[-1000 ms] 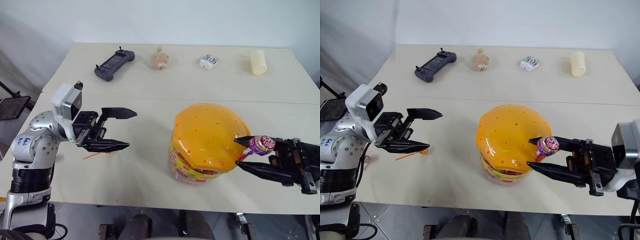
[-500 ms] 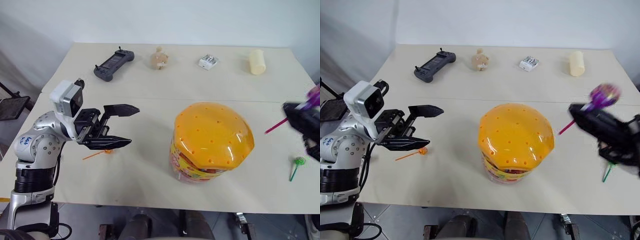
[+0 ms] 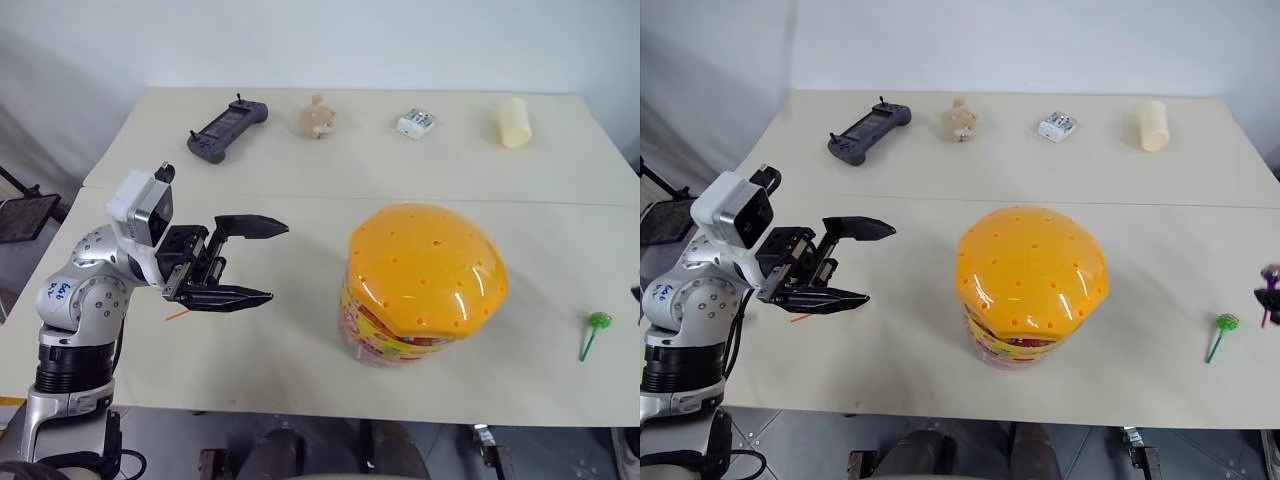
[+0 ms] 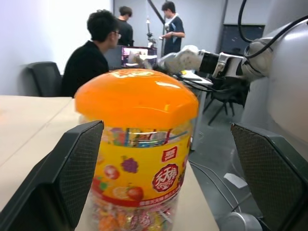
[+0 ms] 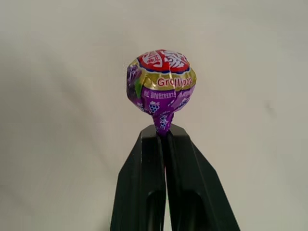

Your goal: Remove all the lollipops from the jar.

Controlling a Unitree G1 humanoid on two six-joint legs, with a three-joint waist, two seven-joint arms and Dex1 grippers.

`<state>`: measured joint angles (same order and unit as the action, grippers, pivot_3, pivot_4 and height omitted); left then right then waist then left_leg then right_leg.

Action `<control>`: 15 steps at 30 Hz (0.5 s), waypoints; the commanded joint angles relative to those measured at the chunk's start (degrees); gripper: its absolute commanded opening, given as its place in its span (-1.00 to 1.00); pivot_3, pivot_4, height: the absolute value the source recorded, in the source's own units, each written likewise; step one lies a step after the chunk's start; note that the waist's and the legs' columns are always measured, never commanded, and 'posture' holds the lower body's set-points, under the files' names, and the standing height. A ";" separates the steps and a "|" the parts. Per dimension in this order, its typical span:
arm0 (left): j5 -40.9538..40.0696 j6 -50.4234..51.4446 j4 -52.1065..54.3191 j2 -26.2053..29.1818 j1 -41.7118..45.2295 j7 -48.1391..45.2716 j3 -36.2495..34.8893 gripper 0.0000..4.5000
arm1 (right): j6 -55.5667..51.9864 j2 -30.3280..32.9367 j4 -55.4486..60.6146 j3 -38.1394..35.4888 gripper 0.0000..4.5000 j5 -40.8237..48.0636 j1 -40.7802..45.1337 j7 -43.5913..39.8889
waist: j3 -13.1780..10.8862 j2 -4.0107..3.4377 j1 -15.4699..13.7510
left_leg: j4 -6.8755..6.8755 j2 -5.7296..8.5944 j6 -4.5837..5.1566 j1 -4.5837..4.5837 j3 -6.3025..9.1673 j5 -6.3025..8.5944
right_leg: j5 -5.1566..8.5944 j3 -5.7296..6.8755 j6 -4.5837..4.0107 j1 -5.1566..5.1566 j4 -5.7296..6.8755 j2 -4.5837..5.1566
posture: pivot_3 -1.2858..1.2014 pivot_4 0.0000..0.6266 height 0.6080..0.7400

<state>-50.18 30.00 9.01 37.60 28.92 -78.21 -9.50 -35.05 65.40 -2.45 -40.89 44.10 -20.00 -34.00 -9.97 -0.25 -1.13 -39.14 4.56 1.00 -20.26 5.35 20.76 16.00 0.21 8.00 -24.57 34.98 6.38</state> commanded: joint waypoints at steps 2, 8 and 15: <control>-0.02 -0.80 2.54 -0.14 -0.70 0.62 -0.08 1.00 | -0.43 0.36 -0.79 1.59 -0.99 -7.63 1.05 -0.93 | 0.01 -0.03 0.22 | 0.00 -0.06 -0.01 0.05 -0.06 0.00 | 0.00 -0.07 0.00 0.01 0.02 -0.05 | 0.03 -0.52 1.00; -0.17 -0.19 2.42 0.46 -0.46 0.82 -0.13 1.00 | -2.52 -1.93 1.35 2.86 -0.77 -11.29 1.64 -3.22 | 0.01 -0.04 -0.17 | 0.00 -0.09 -0.03 0.04 -0.06 0.01 | 0.00 -0.10 0.00 0.00 -0.01 -0.05 | 0.03 -0.52 1.00; 3.14 -3.09 -0.04 2.11 -2.14 1.33 -1.82 1.00 | 3.85 -5.02 2.93 -1.89 0.21 -10.39 3.18 -13.19 | 0.01 -0.03 -0.23 | 0.00 -0.06 -0.03 0.04 -0.03 0.01 | -0.01 -0.08 0.02 0.02 -0.03 -0.05 | 0.03 -0.52 1.00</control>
<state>-48.47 28.20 9.66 38.23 27.82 -77.03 -9.73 -34.18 60.53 -0.39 -38.12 32.88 -17.39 -44.16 -9.96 -0.29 -1.36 -39.14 4.50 0.97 -20.22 5.32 20.77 15.99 0.13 8.01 -24.56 34.94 6.32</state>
